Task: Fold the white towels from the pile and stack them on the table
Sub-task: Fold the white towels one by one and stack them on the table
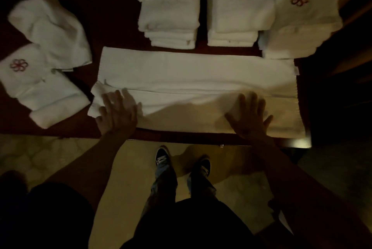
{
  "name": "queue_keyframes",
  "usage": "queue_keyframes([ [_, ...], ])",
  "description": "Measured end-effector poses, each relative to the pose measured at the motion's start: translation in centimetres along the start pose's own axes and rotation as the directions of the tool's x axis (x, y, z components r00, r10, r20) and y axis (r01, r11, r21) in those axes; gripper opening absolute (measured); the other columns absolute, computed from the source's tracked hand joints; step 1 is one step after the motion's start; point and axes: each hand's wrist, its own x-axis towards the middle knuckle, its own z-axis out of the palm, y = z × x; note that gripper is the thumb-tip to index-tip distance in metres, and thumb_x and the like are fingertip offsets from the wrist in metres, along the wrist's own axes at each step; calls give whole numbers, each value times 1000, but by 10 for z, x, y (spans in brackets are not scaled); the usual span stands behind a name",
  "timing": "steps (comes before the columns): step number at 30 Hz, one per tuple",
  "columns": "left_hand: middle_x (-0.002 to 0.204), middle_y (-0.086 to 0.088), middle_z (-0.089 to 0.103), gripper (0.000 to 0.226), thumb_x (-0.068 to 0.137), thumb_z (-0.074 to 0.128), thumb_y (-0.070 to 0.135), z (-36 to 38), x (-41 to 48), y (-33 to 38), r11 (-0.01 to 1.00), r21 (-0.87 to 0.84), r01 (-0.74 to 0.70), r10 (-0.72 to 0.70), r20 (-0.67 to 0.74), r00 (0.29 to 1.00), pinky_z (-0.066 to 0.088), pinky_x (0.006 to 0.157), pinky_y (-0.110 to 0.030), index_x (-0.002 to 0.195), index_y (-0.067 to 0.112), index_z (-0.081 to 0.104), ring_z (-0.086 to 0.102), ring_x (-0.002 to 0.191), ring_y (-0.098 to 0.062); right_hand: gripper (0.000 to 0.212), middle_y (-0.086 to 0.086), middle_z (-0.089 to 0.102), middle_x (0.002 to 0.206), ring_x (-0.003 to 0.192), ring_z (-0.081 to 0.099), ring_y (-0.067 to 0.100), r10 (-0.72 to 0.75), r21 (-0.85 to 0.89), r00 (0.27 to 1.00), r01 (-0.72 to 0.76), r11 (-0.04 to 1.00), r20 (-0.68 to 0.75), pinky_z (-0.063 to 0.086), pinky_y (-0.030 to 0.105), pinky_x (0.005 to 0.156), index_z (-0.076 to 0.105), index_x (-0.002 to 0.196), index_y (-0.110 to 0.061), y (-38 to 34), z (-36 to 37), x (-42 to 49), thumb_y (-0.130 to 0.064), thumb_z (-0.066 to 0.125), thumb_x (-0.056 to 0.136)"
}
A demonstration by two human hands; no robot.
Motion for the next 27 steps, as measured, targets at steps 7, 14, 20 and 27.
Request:
queue_keyframes([
  [7, 148, -20, 34, 73, 89, 62, 32, -11, 6, -53, 990, -64, 125, -128, -51, 990, 39, 97, -62, 149, 10, 27, 38, 128, -44, 83, 8, -12, 167, 152, -13, 36, -186, -103, 975, 174, 979, -123, 6, 63, 119, 5, 160, -26, -70, 4, -18, -44, 55, 96],
  [14, 137, -16, 49, 58, 89, 59, 27, -25, 14, -80, 973, -166, 158, -166, -39, 985, 30, 103, -62, 142, 16, 39, 40, 129, -39, 69, 3, 4, 168, 154, -8, 29, -463, -95, 886, 458, 884, -34, 5, 63, 118, 20, 159, -26, -152, 29, -42, -46, 47, 100],
  [20, 119, -11, 63, 33, 92, 58, 32, -25, 20, -108, 919, -358, 164, -181, -14, 983, 37, 99, -56, 123, 20, 55, 53, 117, -38, 68, -5, 2, 168, 153, -11, 24, -501, -24, 863, 504, 864, 64, 5, 61, 120, 17, 159, -29, -210, 42, -51, -49, 45, 100],
  [27, 106, -4, 67, 32, 84, 67, 20, -11, 19, -148, 883, -456, 108, -103, 36, 994, 47, 92, -51, 114, 19, 55, 60, 107, -32, 68, -7, -1, 166, 153, -10, 24, -478, -41, 868, 487, 873, 134, 10, 66, 117, 18, 155, -33, -246, 55, -52, -56, 45, 96],
])
